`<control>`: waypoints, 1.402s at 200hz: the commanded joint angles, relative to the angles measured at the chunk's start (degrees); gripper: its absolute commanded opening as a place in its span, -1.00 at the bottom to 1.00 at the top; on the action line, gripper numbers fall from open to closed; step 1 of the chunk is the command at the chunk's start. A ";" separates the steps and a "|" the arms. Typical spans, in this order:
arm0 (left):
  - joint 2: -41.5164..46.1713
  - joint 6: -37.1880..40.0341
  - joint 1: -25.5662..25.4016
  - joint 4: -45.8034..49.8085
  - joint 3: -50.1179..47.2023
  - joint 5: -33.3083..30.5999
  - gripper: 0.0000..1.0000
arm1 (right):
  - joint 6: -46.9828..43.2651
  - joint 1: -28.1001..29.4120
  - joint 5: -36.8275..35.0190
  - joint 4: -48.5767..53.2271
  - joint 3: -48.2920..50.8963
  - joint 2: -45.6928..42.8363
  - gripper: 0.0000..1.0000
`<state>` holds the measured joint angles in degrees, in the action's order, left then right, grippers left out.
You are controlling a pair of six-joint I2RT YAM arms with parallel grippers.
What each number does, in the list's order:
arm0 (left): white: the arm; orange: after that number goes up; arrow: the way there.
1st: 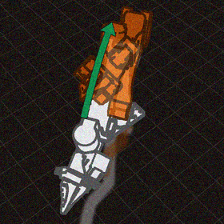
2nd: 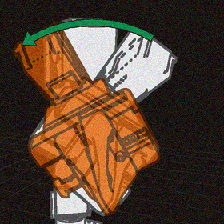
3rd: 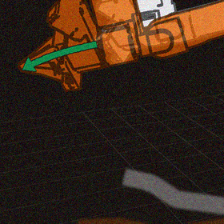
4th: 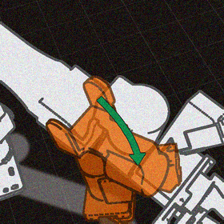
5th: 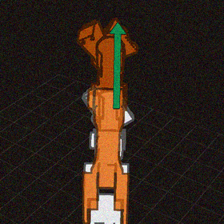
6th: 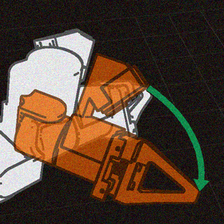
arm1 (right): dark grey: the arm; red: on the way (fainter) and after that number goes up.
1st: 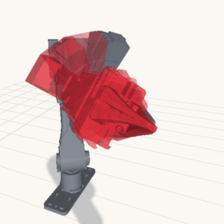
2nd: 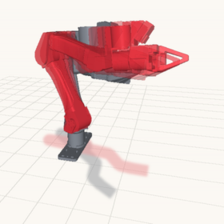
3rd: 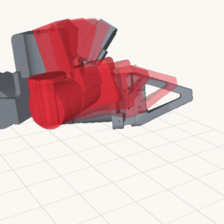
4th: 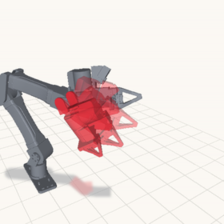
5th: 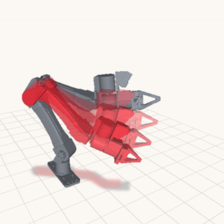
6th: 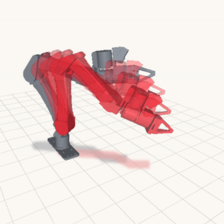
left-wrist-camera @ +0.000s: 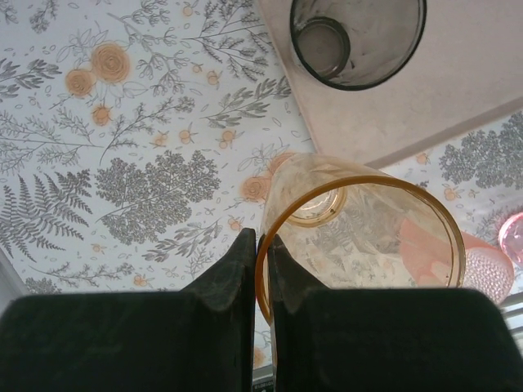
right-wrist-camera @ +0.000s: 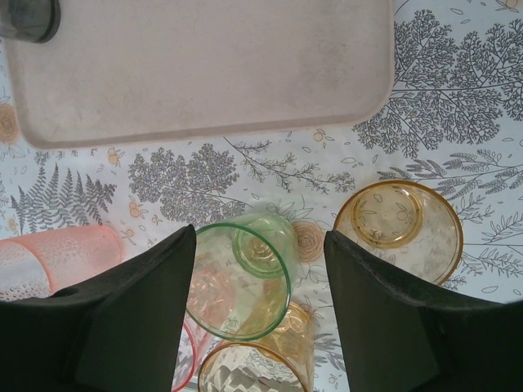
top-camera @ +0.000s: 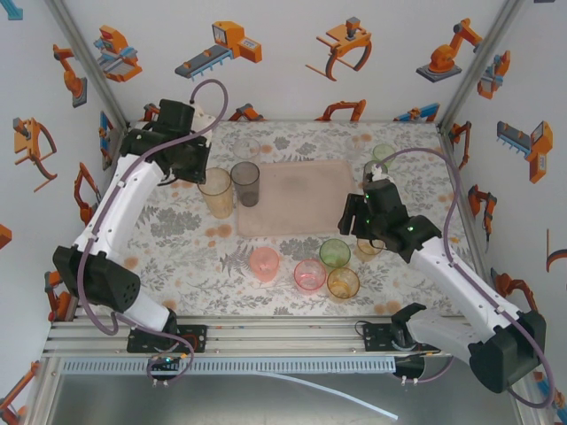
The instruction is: Place the glasses into the tray
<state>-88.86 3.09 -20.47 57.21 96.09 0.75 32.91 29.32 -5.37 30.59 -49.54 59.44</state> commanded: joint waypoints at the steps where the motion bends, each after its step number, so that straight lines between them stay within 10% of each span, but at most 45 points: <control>1: 2.02 -1.35 -1.22 0.62 -0.65 1.75 -0.90 | -0.67 -0.23 -0.08 -0.27 0.84 -1.14 0.19; 280: -9.59 4.31 -11.63 -19.38 -6.97 -0.50 -0.90 | 1.63 -0.23 -2.85 3.19 -1.48 -0.23 0.19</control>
<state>-97.73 6.09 -31.90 40.80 89.45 0.84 34.06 29.32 -7.11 32.80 -48.97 58.28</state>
